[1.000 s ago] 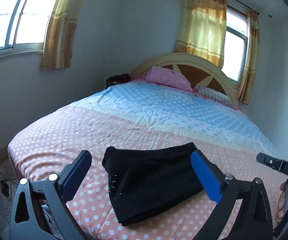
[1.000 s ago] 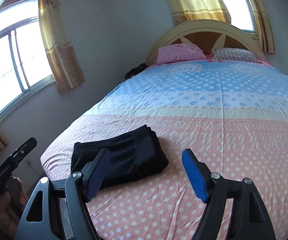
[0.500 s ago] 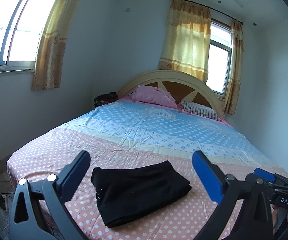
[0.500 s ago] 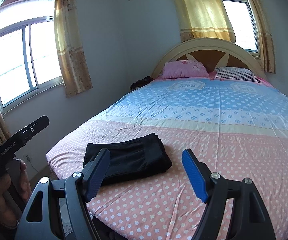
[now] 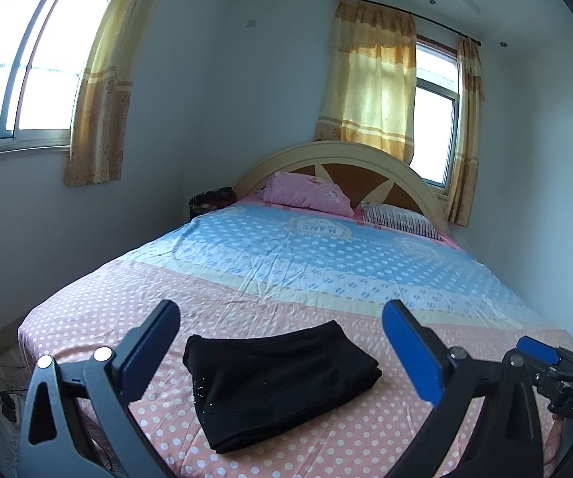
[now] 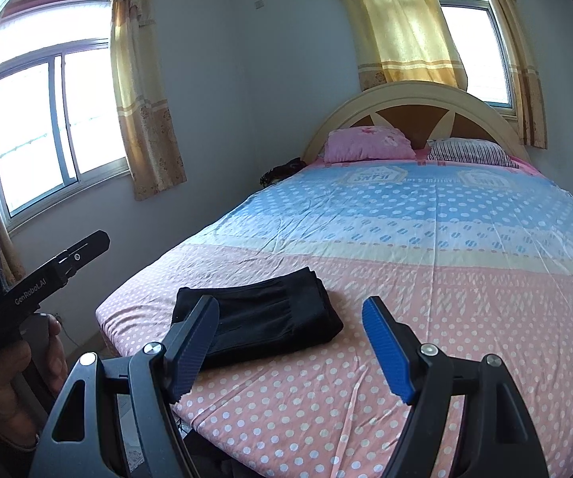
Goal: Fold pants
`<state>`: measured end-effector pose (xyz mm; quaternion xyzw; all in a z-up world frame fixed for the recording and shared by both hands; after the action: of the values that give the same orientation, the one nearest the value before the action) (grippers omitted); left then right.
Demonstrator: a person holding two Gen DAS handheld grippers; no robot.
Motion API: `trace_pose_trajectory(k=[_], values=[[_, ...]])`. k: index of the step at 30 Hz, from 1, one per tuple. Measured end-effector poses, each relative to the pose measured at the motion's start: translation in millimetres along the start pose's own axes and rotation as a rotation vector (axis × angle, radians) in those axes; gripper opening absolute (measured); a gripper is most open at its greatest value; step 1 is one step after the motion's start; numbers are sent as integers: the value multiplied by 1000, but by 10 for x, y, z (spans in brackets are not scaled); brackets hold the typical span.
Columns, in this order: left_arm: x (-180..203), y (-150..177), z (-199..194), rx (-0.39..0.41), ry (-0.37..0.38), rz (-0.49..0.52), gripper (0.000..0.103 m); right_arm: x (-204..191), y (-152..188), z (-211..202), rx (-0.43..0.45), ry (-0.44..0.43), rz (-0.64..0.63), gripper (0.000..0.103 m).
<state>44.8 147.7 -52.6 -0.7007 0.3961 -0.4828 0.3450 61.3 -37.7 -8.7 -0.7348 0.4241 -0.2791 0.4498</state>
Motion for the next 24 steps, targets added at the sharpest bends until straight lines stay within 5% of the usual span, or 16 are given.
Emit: trace_pose_trajectory(k=[24], values=[[11, 33, 30, -13, -9, 10, 103, -26, 76, 47, -14, -4, 5, 76]])
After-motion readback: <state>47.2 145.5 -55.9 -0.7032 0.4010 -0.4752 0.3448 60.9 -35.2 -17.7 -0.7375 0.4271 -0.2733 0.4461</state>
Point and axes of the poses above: each gripper's, at about its wrist camera, not at the fingertips, and z roughly the way its jaws point, x to its right, y to its underside, the point moved 6 cm from there along z, roughly the way its jaws point, and after that the axes turned 14 degrees about -z, right-handed, at the moved point
